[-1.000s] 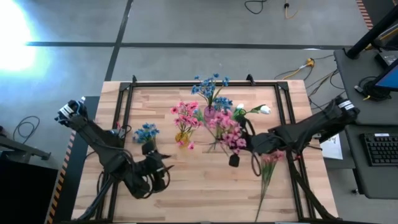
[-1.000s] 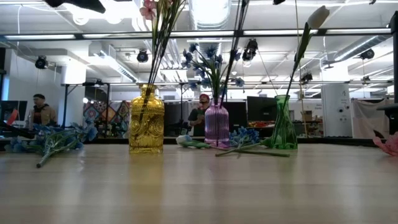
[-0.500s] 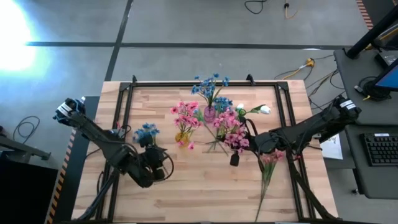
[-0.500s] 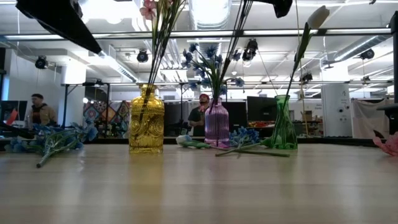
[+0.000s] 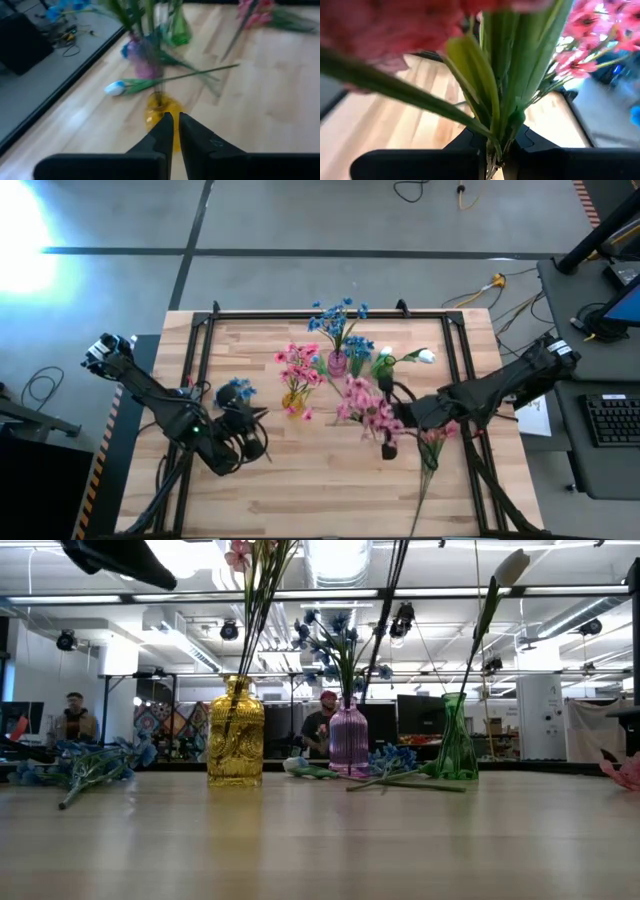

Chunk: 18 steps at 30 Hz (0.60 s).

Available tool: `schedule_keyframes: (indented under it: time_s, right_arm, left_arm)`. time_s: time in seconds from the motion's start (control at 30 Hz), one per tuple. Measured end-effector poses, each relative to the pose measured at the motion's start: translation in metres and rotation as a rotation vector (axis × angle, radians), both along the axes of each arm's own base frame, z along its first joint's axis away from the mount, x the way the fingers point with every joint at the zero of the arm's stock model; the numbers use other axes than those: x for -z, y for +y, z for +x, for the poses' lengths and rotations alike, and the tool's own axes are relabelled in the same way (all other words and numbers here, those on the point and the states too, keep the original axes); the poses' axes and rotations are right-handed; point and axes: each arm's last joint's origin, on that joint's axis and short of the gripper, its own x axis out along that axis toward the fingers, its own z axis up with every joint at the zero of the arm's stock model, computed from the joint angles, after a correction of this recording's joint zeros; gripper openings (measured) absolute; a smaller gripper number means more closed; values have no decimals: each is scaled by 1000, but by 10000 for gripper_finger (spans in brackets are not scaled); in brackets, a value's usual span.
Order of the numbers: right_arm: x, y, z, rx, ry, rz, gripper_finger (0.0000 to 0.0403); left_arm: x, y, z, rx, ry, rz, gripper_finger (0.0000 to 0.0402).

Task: Sort flowers into vase by color
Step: Put the bottom left pink flower into the yellow flower vase

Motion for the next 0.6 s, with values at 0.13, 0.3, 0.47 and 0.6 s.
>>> schedule_keyframes:
  time_s: [0.13, 0.3, 0.47, 0.6]
  right_arm:
    - [-34, 3, 1, -47, 47, 100, 18]
    - [-71, 8, 12, -78, 7, 158, 18]
    - [-99, 15, 28, -76, -63, 195, 18]
    - [-99, 20, 42, -48, -74, 173, 18]
  left_arm:
    - [-4, 12, -15, -42, 38, 10, 1]
    - [-7, 22, -28, -57, 74, 33, 0]
    - [-8, 25, -31, -33, 96, 63, 0]
    - [-8, 24, -30, -7, 121, 89, 0]
